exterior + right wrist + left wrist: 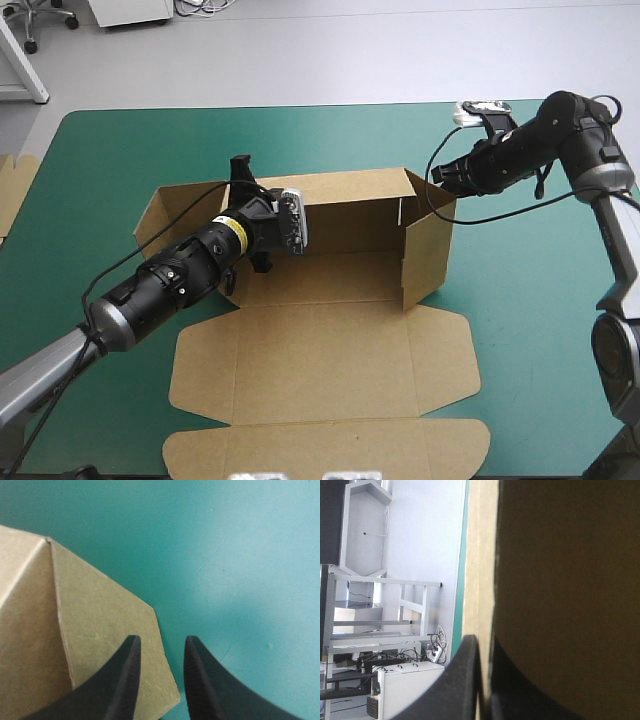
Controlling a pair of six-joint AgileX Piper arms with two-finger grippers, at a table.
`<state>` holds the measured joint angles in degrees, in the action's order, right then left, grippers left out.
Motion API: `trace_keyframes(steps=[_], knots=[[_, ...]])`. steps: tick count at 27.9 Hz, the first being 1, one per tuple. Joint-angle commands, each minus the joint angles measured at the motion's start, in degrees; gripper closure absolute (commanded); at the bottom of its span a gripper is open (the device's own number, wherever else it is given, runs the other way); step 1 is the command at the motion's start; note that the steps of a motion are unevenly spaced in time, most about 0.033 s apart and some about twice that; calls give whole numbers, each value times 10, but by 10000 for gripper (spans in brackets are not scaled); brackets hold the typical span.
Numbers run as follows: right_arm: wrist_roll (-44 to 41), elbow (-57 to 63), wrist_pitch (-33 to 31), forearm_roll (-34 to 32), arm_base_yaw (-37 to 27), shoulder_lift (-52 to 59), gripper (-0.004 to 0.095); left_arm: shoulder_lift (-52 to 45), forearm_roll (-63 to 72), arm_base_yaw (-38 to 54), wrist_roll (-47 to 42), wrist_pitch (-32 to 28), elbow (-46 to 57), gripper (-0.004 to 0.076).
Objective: Fold the box
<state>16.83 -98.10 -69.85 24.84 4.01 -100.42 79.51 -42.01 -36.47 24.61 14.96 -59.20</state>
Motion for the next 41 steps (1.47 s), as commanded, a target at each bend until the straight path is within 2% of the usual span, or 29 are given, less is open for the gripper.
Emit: trace_keyframes(steps=[1,6,16,23,27,34,41], knots=[[21,28,36,48,1,56,625,-9,15,-3,-21,2,-9,734],[74,116,87,120,11,93,625,-9,15,-3,-21,-2,-9,734],[127,240,183,155,65,171,627,-9,15,-3,-21,-5,-9,734],[135,260,204,152,88,182,627,-9,19,-3,-22,-5,-9,734],[139,283,189,147,92,188,627,-9,18,-3,-23,-1,-9,734],[145,300,204,136,92,224,627,-9,17,-3,-23,-2,-9,734],[145,300,211,96,92,245,622,-9,17,-3,-22,-3,-9,734]])
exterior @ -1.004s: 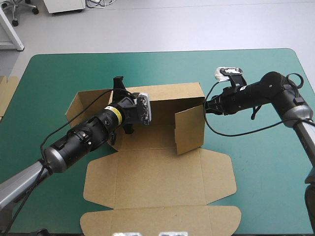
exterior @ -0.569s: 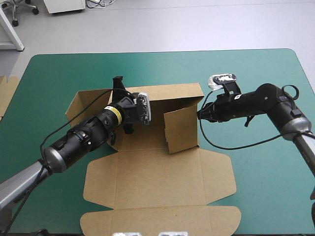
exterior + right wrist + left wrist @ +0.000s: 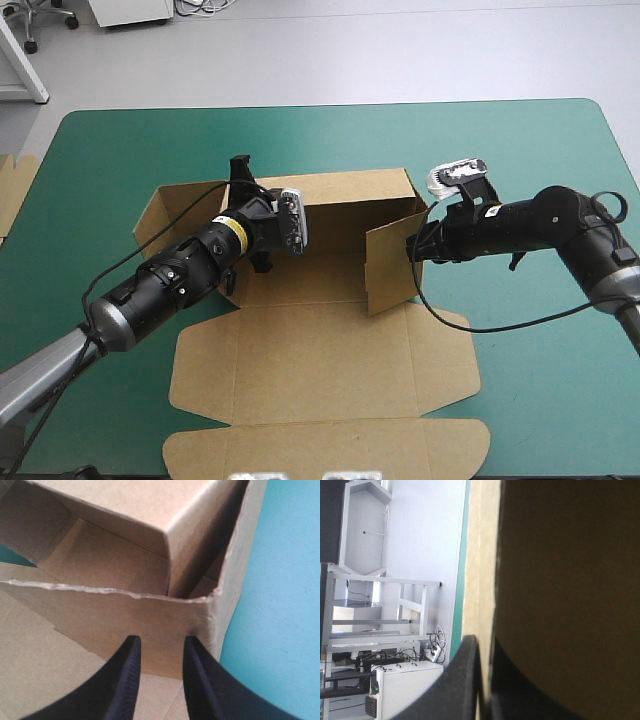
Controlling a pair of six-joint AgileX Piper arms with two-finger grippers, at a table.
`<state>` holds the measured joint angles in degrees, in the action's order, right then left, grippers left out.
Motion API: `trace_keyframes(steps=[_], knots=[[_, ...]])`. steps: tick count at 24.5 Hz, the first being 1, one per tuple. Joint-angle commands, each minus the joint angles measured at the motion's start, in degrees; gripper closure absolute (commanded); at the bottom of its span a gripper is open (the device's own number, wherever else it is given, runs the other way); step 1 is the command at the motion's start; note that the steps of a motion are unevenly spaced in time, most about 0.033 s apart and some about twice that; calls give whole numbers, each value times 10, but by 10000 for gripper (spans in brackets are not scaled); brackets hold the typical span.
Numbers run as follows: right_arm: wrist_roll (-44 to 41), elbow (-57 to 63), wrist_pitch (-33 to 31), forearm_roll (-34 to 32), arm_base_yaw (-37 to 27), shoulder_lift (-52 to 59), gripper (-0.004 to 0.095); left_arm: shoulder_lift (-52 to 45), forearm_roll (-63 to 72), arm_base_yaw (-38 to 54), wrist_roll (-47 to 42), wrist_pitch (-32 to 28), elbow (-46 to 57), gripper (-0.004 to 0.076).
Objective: Fold the box
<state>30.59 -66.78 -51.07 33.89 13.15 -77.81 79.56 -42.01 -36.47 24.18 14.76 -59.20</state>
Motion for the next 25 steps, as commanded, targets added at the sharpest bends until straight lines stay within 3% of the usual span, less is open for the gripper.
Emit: trace_keyframes(steps=[1,3,7,10,14,19,25], knots=[[1,-13,20,-1,1,19,622,-10,17,-3,-17,-1,-9,734],[-20,-13,-3,-28,1,22,623,-10,17,-3,-17,-1,-9,734],[-127,-15,35,-135,1,57,625,-10,17,-3,-17,1,-9,734],[-213,-55,-11,-198,-15,64,625,-10,13,-3,-17,-6,-9,734],[-207,-125,-12,-184,-73,55,625,-10,13,-3,-17,-8,-9,734],[-149,-201,-51,-108,-135,-14,625,-10,0,-3,-17,-9,-9,734],[-140,-266,-72,-94,-142,-118,625,-10,-18,-3,-17,-8,-9,734]])
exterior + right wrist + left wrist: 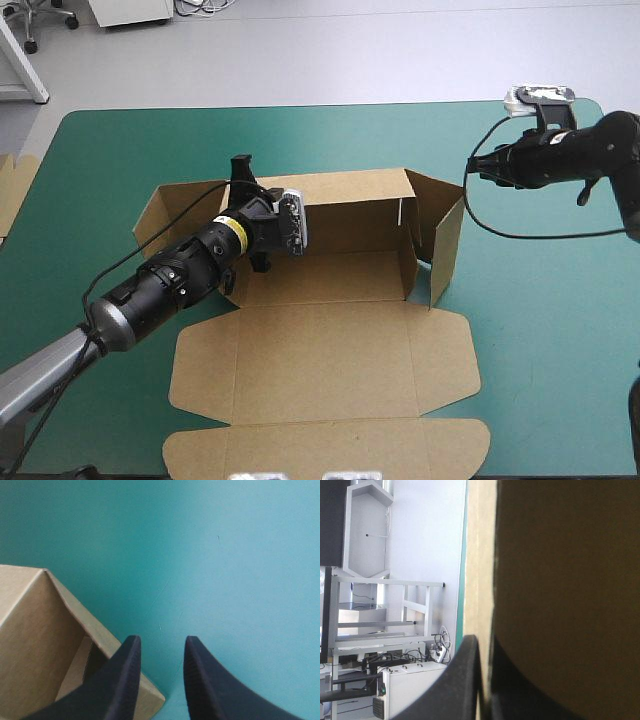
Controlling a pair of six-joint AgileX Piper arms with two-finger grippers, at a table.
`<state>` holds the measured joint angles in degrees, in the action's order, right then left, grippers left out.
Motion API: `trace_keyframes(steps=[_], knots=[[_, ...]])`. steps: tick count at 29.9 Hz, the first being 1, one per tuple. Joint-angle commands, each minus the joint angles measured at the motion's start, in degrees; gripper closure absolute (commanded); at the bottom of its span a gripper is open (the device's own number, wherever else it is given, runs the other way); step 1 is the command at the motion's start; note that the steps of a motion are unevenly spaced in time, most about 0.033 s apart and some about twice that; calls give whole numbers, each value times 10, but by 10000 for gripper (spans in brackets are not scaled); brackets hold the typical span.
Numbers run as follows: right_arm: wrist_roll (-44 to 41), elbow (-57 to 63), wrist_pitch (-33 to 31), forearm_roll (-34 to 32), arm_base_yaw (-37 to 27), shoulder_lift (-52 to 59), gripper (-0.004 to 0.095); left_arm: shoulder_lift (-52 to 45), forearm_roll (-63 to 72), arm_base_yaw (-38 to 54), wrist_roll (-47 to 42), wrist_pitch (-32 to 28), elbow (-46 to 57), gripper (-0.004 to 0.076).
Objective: Fold the box
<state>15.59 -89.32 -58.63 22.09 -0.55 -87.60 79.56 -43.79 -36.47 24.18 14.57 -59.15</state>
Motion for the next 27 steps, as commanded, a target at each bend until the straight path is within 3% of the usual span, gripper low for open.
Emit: trace_keyframes(steps=[1,9,13,19,27], knots=[[10,-48,0,28,-4,-36,625,-10,-9,-3,-17,-6,-9,734],[16,-51,2,35,1,-77,625,-10,-55,-3,-17,-8,-9,734],[43,-51,-8,78,5,-77,625,-8,-55,-3,-17,-17,-9,734],[50,-33,-23,70,31,-66,629,8,-89,-3,-21,-23,-9,734],[92,82,33,88,31,-1,629,23,-104,-3,-21,-24,-9,734]])
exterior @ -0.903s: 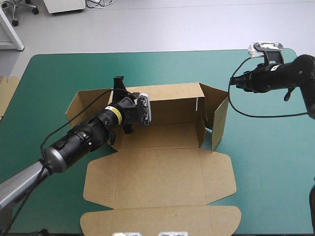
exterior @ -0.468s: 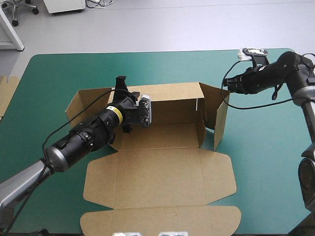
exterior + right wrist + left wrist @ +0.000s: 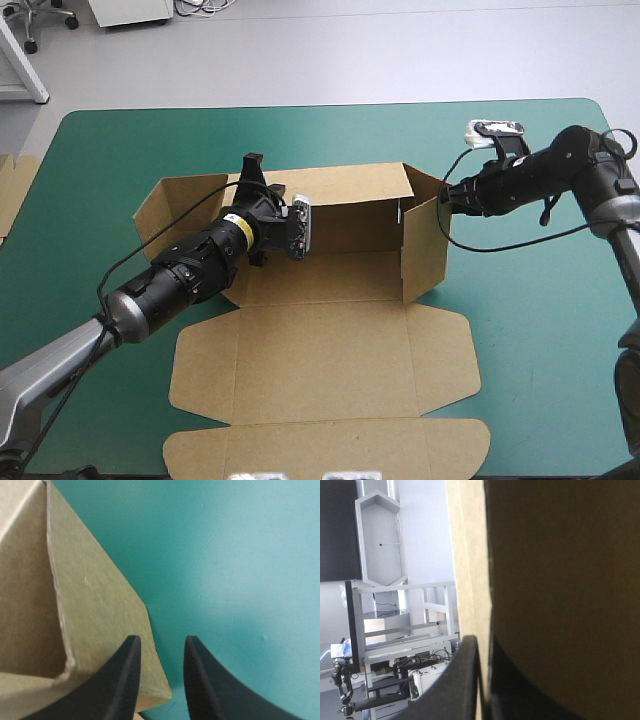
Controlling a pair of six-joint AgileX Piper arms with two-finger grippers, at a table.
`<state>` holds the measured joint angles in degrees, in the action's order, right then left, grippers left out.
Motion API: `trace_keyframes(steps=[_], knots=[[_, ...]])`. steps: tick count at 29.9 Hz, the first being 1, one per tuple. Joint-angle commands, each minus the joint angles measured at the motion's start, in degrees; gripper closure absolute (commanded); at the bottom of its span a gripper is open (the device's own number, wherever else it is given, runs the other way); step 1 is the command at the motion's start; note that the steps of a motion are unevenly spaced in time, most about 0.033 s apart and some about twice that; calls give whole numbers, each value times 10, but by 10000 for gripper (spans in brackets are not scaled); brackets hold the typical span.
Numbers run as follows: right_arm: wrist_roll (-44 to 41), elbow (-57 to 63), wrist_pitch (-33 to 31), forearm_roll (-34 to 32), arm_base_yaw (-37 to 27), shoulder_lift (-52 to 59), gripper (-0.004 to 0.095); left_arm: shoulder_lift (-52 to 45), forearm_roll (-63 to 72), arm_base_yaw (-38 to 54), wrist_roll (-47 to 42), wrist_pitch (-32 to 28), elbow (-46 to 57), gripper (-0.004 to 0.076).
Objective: Fold the box
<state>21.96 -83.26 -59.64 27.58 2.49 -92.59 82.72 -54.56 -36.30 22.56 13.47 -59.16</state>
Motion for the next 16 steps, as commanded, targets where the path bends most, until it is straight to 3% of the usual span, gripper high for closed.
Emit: trace_keyframes(steps=[1,9,16], knots=[[48,35,54,48,0,56,629,-9,4,-5,-5,-13,-9,734],[186,129,130,154,0,86,629,-9,4,-5,-5,-13,-9,734],[288,166,132,218,0,100,629,-9,0,-5,-5,-28,-9,734]])
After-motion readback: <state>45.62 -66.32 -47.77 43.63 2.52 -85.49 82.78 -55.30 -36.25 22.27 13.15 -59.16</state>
